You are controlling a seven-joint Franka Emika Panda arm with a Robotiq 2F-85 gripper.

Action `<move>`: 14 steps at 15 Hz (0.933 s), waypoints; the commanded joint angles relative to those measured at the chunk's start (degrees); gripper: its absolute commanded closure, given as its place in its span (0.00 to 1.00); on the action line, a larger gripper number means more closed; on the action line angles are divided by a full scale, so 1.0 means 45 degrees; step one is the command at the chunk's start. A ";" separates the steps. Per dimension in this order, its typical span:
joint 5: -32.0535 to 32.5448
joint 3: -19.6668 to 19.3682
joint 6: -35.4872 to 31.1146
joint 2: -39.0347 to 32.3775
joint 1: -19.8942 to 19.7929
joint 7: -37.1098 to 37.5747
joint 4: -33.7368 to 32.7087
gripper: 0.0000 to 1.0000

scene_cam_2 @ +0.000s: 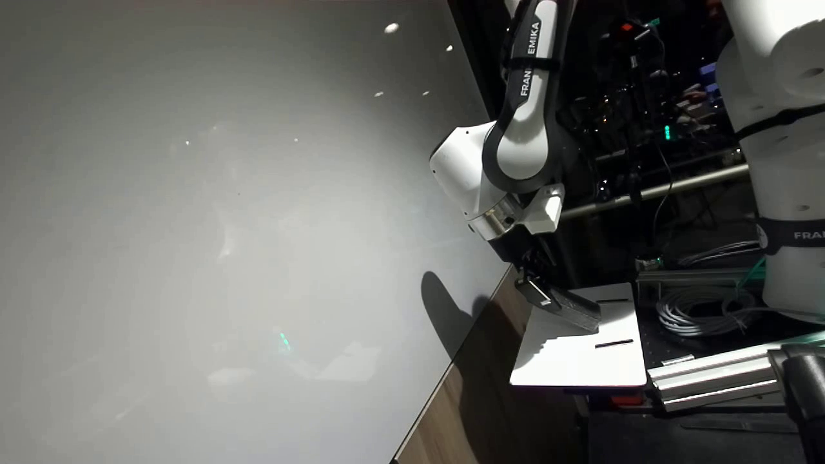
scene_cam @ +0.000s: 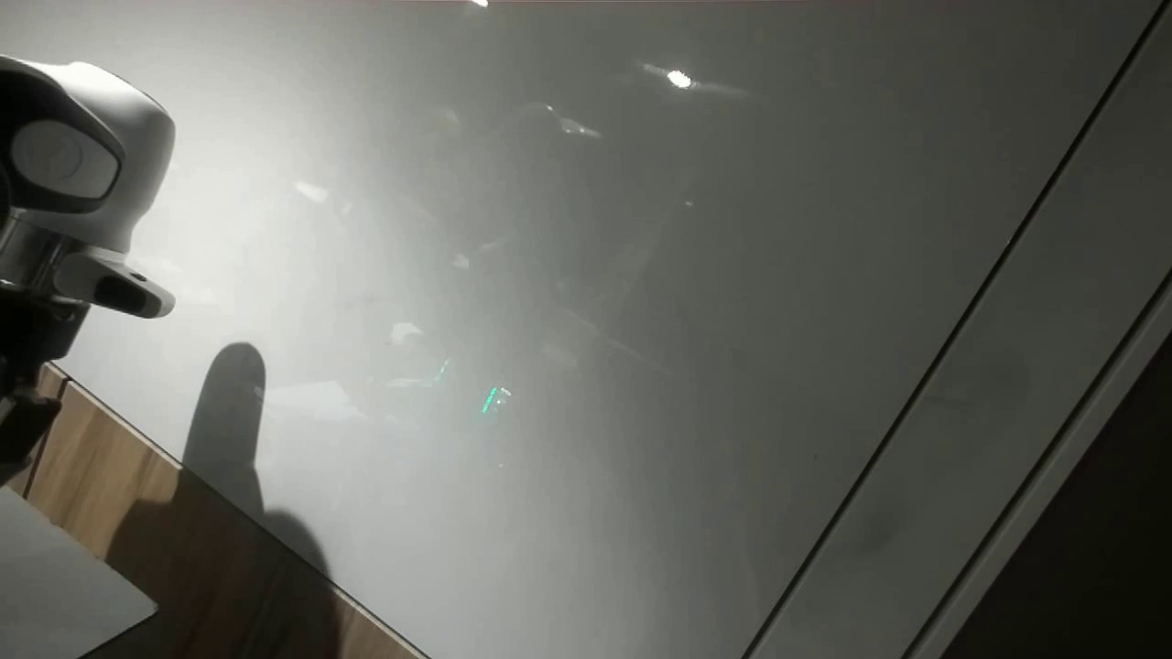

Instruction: Erase the drawing on the white board

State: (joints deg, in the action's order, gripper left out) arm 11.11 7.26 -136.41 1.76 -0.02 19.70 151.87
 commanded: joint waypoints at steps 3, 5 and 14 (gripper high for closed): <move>-0.0433 -0.0307 -0.0115 -0.0751 0.0336 -0.0397 -0.0534 0.19; -0.0454 -0.0310 -0.0062 -0.0866 0.0386 -0.0414 -0.0699 0.06; -0.0561 -0.0358 0.0104 -0.0863 0.0407 -0.0755 -0.1056 0.00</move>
State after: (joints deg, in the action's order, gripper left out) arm 10.82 7.17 -136.41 -2.61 0.70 19.32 147.55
